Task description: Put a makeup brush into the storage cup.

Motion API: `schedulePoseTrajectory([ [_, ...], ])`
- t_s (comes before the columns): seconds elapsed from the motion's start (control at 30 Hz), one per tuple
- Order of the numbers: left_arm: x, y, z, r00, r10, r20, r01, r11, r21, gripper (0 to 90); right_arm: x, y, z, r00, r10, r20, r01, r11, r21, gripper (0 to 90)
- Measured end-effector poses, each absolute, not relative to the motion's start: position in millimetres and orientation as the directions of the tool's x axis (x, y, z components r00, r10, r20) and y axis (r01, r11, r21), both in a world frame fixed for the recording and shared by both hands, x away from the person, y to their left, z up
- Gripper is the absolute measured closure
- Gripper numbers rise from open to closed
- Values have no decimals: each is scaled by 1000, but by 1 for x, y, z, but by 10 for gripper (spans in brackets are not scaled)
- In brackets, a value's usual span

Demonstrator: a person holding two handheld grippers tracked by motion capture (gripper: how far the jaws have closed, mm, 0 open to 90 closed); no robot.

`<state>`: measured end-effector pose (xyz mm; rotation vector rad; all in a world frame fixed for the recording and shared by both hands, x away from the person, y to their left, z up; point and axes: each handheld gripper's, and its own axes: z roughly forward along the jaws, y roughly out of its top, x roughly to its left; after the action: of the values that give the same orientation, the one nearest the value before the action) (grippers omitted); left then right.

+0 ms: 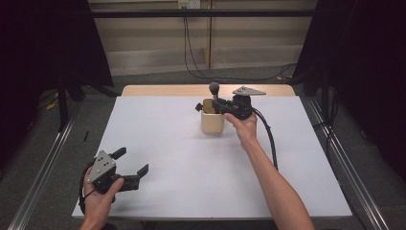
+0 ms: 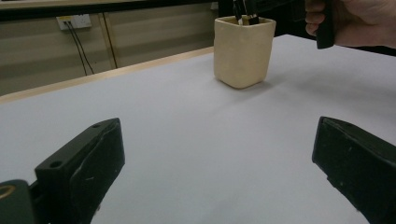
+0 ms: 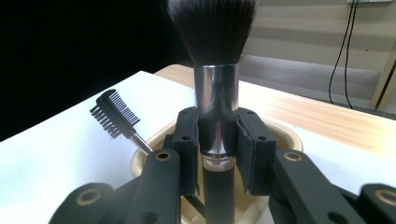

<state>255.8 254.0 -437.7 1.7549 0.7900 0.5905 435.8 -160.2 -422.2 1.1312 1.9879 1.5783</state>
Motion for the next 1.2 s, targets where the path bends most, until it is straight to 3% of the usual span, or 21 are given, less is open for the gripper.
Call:
schedulePoseTrajectory([
  [0.43,256,254,-438,658,753,11,224,-209,952,24,436,-162,-422,-609,769,194,381,68,922,710],
  [0.57,256,254,-438,658,753,9,225,-208,952,24,436,-164,-423,-600,776,195,383,64,922,669],
  [0.97,256,254,-438,659,752,7,225,-206,952,24,432,-166,-422,-594,785,176,367,70,928,502],
  [1.2,257,255,-439,653,757,3,229,-202,952,23,429,-167,-422,-591,788,170,360,70,930,335],
])
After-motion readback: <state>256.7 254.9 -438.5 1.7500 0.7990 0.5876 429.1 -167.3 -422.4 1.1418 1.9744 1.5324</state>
